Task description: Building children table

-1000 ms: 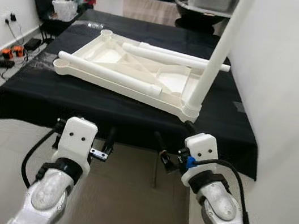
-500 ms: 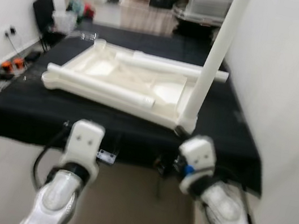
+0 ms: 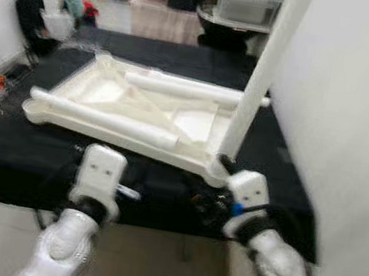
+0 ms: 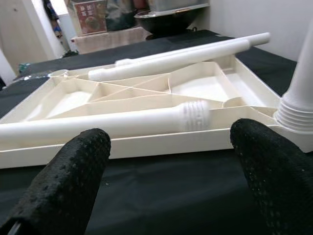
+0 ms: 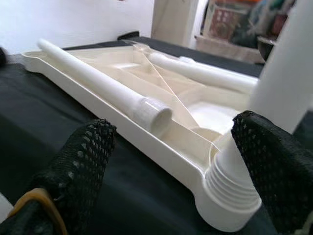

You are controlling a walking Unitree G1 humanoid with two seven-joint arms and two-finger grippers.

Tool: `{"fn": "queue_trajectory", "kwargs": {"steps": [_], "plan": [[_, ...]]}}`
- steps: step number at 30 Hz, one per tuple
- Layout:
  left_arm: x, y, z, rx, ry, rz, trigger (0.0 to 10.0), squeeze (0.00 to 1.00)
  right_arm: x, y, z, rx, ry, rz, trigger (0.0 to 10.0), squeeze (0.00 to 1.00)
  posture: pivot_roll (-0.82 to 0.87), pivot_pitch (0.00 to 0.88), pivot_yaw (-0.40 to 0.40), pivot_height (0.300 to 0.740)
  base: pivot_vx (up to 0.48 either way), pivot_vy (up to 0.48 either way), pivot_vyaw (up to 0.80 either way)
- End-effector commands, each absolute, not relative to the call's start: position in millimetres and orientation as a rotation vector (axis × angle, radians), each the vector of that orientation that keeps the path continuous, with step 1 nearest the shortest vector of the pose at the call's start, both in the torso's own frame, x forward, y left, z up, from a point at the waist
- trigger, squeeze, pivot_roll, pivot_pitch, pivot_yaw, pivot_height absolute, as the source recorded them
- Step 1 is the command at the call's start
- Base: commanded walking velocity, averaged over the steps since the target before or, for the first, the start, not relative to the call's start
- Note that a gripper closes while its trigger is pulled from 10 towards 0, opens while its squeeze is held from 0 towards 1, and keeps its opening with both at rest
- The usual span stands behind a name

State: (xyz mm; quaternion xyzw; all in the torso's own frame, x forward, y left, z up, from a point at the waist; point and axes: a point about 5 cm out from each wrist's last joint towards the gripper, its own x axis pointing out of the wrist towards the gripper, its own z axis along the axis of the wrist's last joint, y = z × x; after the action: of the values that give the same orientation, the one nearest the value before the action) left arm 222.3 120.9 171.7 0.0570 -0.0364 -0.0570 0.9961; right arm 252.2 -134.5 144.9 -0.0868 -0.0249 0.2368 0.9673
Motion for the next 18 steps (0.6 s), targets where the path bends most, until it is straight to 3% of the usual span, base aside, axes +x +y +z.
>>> {"fn": "queue_trajectory", "kwargs": {"steps": [1, 7, 18], "plan": [[221.4, 126.5, 169.4, 0.135, -0.059, -0.098, 10.0, 0.0, 251.4, -133.5, 140.2, -0.149, -0.026, 0.484, 10.0, 0.0, 0.04, 0.046, -0.037, 0.74, 0.0, 0.0, 0.0], [221.4, 127.9, 169.6, 0.129, -0.058, -0.091, 10.0, 0.0, 248.2, -146.0, 129.7, -0.14, 0.026, 0.462, 10.0, 0.0, 0.04, 0.052, -0.04, 0.74, 0.0, 0.0, -0.18], [221.3, 125.4, 169.1, 0.127, -0.054, -0.106, 10.0, 0.0, 255.5, -147.5, 136.0, -0.149, 0.006, 0.447, 10.0, 0.0, 0.04, 0.056, -0.04, 0.74, 0.0, 0.0, -0.8]]}}
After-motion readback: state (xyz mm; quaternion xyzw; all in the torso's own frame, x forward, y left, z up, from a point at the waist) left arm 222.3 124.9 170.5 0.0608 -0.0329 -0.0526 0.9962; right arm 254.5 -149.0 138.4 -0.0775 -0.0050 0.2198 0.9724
